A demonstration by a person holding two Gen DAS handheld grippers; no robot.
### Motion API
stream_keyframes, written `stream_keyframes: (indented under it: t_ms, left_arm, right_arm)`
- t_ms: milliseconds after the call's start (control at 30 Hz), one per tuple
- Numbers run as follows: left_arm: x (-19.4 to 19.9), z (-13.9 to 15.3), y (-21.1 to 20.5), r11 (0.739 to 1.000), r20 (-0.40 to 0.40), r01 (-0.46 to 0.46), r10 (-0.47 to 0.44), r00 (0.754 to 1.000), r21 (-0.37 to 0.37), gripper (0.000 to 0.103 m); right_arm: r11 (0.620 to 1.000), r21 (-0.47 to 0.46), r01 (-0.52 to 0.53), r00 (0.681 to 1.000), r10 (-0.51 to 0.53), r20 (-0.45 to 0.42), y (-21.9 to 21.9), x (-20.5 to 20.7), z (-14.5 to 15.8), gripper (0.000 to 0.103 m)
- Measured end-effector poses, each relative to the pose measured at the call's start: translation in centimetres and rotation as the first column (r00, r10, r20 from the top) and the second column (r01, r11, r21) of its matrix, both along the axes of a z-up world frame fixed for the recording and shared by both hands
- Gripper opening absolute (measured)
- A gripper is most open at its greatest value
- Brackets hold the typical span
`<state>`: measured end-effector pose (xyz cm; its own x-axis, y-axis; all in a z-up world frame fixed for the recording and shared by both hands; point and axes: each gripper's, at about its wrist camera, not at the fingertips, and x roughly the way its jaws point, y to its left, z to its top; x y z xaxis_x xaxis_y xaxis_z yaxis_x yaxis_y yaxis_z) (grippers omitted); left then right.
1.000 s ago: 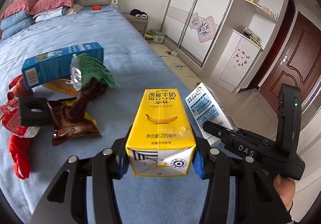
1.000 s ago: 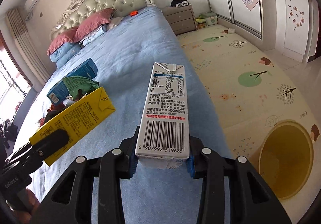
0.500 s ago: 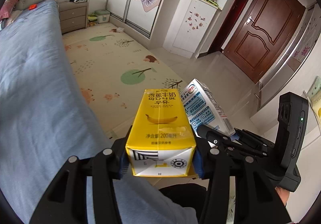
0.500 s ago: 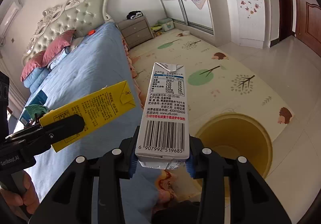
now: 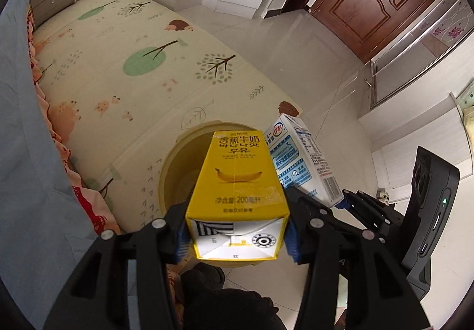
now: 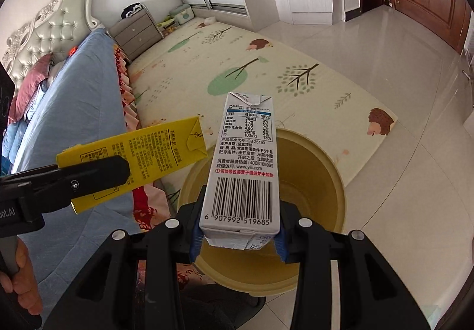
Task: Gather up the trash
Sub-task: 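Carry both cartons over the yellow bin and open both tools, then move both open tools back over the trash on the bed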
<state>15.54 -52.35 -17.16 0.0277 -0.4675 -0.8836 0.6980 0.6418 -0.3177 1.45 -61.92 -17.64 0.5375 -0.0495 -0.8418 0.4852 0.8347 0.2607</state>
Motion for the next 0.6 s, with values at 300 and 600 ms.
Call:
stream_keyframes:
  t_ms: [300,600]
  left_arm:
    - [1.6,-1.8,-0.9,0.999,-0.041,-0.023,0.025,0.999,0.046,0.090]
    - [1.3,-1.8,-0.6,0.998,-0.065,-0.014,0.017,0.998,0.059,0.090]
  right_arm:
    - [0.998,-0.058,0.020,1.000,-0.020,-0.006,-1.1,0.4,-1.2,0.079]
    - [0.997,-0.056,0.047,0.999,-0.049,-0.024,-1.7,-0.5,-1.1,0.079]
